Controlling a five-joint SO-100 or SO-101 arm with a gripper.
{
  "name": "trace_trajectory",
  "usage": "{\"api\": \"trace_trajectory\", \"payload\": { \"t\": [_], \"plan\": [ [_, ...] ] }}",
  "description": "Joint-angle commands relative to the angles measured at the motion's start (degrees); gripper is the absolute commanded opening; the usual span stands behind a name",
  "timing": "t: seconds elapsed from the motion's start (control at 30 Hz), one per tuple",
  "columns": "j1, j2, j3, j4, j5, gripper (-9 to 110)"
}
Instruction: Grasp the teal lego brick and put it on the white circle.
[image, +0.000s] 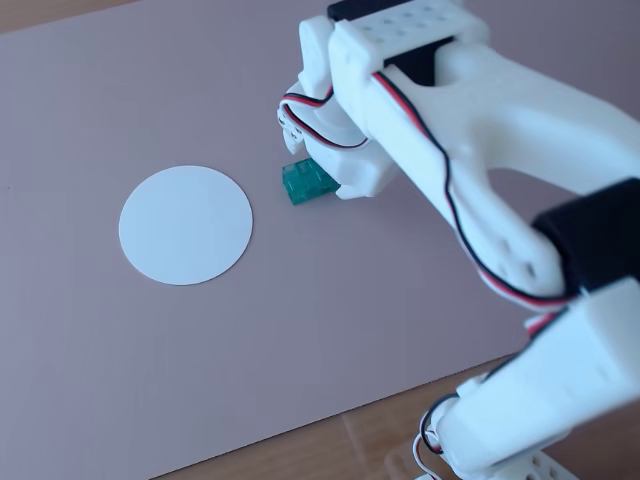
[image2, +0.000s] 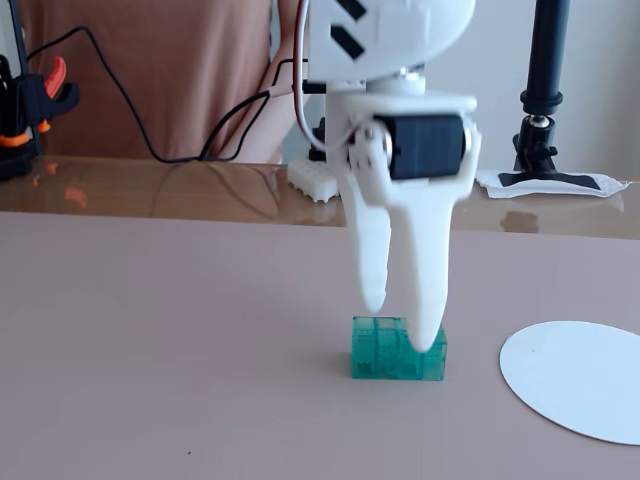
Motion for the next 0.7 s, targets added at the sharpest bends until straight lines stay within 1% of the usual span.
{"api": "trace_trajectory", "payload": {
  "t": [0.0,0.1,0.2,0.37,0.53,0.67],
  "plan": [
    [0.09,-4.13,-4.57,0.18,-0.26,21],
    [-0.62,-8.70,-7.03,0.18,-0.35,18],
    [-1.49,-12.04,-8.35,0.26,-1.14,0],
    [-0.79,-8.61,-6.86,0.35,0.53,0],
    [-0.79,2.29,-3.69,2.29,1.67,0],
    [-2.55,10.02,-5.98,6.42,3.60,0]
  ]
}}
